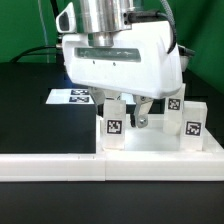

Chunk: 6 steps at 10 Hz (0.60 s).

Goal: Assemble square table

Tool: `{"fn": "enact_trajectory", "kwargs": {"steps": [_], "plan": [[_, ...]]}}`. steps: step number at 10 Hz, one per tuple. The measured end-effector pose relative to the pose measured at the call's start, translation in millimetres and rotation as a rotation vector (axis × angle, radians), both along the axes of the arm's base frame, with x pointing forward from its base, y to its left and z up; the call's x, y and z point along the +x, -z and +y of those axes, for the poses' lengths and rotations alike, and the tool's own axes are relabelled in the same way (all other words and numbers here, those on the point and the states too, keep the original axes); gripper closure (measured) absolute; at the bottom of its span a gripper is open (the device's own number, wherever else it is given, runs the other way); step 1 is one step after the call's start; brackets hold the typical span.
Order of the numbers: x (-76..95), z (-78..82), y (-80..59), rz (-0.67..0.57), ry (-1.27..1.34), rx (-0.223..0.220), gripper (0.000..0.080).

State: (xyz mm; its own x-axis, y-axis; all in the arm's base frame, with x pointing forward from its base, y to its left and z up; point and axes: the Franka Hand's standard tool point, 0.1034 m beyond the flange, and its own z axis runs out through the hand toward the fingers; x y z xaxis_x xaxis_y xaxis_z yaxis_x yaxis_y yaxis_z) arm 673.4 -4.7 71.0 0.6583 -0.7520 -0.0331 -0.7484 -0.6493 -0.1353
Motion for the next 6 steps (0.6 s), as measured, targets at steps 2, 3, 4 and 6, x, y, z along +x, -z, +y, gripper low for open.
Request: {"fn": "enact_trajectory", "kwargs": {"steps": [2, 3, 4, 6], "plan": [[-0.9, -9.5, 1.5, -0.041, -0.351, -0.023, 0.0150], [-1.3, -7.9, 1.6, -0.047, -0.422, -0.028, 0.0150], [-1.3, -8.1, 2.0, -0.045, -0.408, -0.027, 0.0150], [-1.4, -8.6, 2.2, -0.043, -0.391, -0.026, 0.0291]]}}
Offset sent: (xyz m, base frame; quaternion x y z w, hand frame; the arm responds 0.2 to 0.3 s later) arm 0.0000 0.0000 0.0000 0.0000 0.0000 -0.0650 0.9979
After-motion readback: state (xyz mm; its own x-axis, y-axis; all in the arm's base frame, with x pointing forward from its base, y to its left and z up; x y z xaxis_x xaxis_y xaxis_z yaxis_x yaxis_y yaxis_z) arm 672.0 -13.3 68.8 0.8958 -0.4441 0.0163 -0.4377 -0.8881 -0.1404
